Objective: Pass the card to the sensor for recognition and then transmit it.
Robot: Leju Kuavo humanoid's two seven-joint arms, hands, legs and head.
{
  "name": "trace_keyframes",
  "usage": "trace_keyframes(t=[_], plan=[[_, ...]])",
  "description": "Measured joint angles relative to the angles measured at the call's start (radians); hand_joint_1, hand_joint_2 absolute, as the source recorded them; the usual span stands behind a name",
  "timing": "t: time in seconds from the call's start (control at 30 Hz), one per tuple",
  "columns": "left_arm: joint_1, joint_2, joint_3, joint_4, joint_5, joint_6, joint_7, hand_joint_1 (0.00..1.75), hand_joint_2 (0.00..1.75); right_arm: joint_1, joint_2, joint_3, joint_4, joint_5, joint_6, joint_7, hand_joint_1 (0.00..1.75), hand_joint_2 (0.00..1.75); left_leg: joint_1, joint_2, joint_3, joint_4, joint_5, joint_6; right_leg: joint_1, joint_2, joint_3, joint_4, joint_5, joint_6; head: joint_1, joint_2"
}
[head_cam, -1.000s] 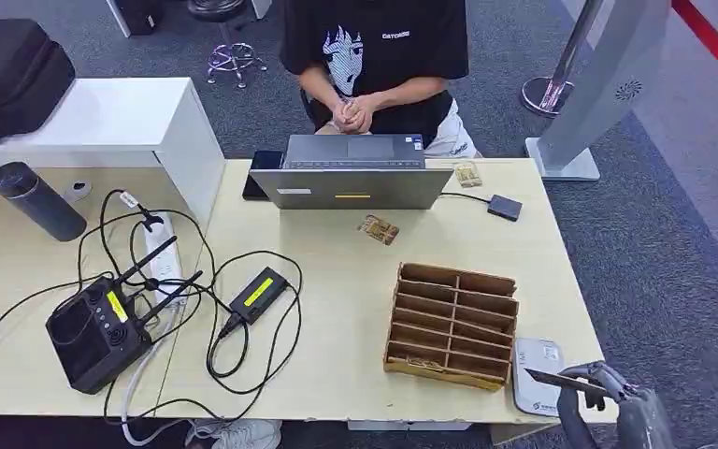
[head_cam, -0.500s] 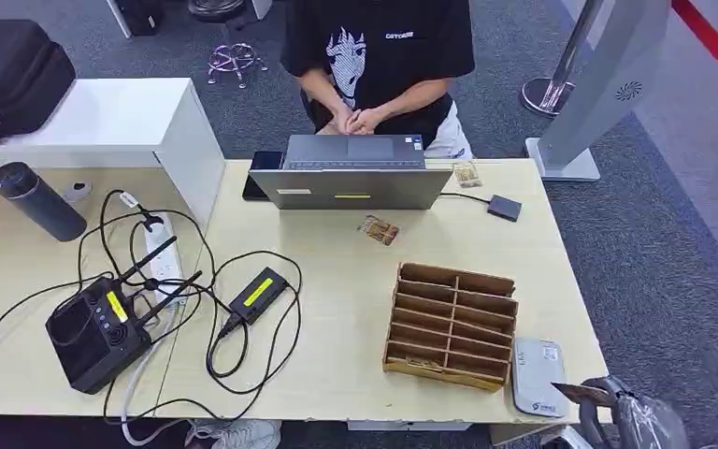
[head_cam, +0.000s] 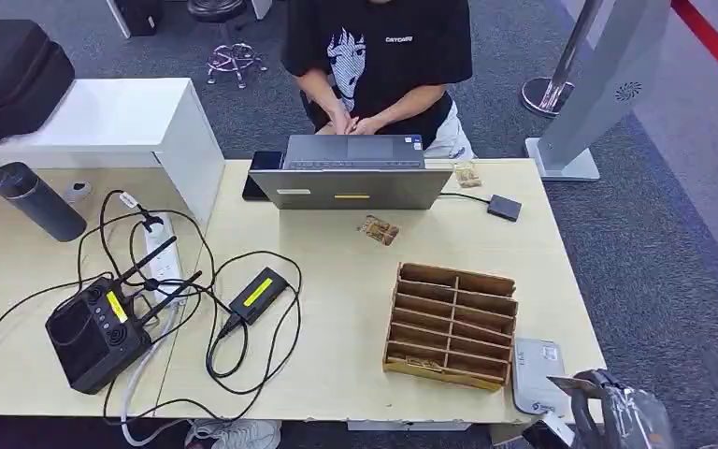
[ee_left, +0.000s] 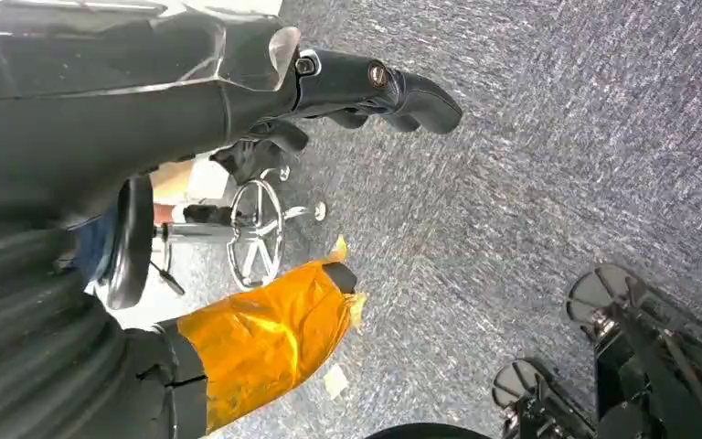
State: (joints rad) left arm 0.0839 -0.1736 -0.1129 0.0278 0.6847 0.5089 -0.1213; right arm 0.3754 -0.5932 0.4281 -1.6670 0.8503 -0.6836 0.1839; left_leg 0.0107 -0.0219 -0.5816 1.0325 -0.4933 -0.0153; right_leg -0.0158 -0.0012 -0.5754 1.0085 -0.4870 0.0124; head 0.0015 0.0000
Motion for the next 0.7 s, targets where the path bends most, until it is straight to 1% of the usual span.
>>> trace_keyframes(t=[0.37, 0.7], plan=[[0.000, 0.000, 0.000, 0.000, -0.006, 0.003, 0.000, 0.00, 1.75, -0.042, 0.000, 0.071, 0.026, 0.019, 0.000, -0.001, 1.75, 1.75, 0.000, 0.000, 0.000, 0.000, 0.000, 0.000, 0.000, 0.000, 0.000, 0.000, 0.000, 0.000, 0.000, 0.000], [0.003, 0.002, -0.001, 0.000, -0.021, -0.005, 0.000, 0.00, 1.75, -0.070, -0.008, 0.121, 0.068, 0.008, 0.026, 0.048, 1.75, 1.75, 0.000, 0.000, 0.000, 0.000, 0.000, 0.000, 0.000, 0.000, 0.000, 0.000, 0.000, 0.000, 0.000, 0.000]])
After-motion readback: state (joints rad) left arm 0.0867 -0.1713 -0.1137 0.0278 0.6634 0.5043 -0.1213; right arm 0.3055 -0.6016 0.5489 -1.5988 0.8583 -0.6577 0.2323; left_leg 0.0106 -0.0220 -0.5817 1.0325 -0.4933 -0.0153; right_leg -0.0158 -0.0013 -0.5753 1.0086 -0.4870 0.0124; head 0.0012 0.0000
